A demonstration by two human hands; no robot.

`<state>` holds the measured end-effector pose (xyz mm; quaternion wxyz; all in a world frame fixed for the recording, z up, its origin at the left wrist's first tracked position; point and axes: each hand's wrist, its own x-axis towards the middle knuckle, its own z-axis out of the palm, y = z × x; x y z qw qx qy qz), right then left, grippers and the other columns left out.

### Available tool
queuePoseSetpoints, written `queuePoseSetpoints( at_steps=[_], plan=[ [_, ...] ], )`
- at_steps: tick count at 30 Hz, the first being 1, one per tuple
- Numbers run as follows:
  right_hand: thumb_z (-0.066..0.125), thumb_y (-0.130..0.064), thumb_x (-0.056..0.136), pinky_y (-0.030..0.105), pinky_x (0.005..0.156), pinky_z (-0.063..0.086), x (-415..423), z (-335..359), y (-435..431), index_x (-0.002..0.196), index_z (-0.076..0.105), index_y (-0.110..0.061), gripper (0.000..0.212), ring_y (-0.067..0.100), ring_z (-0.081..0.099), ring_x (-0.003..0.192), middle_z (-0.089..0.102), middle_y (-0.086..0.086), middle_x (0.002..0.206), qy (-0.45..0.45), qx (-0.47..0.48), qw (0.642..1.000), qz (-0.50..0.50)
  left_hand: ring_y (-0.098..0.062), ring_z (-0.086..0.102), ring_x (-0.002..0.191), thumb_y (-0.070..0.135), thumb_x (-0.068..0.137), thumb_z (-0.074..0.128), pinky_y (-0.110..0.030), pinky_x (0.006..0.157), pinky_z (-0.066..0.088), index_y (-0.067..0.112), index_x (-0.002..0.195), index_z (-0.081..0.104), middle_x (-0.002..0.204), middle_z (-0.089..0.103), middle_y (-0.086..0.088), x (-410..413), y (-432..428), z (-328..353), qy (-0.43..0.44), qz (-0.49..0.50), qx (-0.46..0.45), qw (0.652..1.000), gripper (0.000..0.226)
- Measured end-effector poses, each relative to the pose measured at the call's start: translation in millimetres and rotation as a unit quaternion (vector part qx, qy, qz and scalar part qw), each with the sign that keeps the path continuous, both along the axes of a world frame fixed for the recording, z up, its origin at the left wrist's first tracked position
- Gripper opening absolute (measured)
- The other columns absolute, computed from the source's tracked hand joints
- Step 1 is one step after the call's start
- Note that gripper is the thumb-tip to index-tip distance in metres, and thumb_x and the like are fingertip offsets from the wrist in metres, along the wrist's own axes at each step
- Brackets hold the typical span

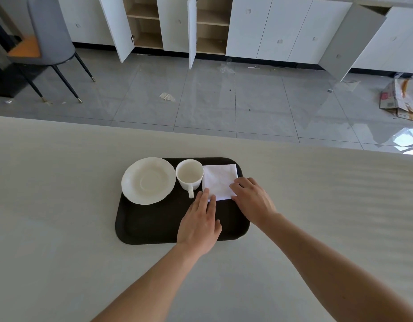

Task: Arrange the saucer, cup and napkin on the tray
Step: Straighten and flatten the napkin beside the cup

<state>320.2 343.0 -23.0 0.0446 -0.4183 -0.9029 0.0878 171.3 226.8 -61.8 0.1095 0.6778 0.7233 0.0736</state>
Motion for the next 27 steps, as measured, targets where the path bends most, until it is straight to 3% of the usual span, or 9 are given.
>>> queuePoseSetpoints(
  at_steps=[8, 17, 27],
  plan=[
    [0.059, -0.014, 0.093, 0.041, 0.079, 0.054, 0, -3, 1, 0.105, 0.063, -0.006, 0.015, 0.029, 0.054, 0.104, 0.061, 0.009, 0.118, 0.001, 0.008, 1.0, -0.005, -0.026, 0.01, 0.153, 0.044, 0.098, 0.036, -0.036, 0.121, 0.019, 0.011, 0.155, 0.013, 0.166, 0.005, -0.014, 2, 1, -3, 0.019, -0.001, -0.005, 1.0, 0.071],
    [0.064, -0.007, 0.088, 0.043, 0.062, 0.055, 1, -7, 0, 0.086, 0.062, -0.005, 0.003, 0.03, 0.056, 0.092, 0.063, 0.007, 0.099, 0.023, 0.023, 0.999, -0.013, -0.024, -0.002, 0.154, 0.046, 0.098, 0.029, -0.039, 0.124, 0.015, 0.011, 0.156, 0.003, 0.166, -0.004, -0.013, 7, 3, -3, 0.018, 0.005, -0.012, 1.0, 0.073],
    [0.068, -0.002, 0.081, 0.04, 0.064, 0.053, 0, -13, 0, 0.073, 0.063, -0.004, 0.009, 0.031, 0.057, 0.076, 0.065, 0.009, 0.085, 0.032, 0.041, 0.999, 0.002, -0.024, 0.001, 0.154, 0.046, 0.096, 0.03, -0.043, 0.123, 0.016, 0.012, 0.156, 0.004, 0.167, -0.002, -0.012, 10, 6, -5, 0.021, 0.022, -0.022, 0.999, 0.073]
  ],
)
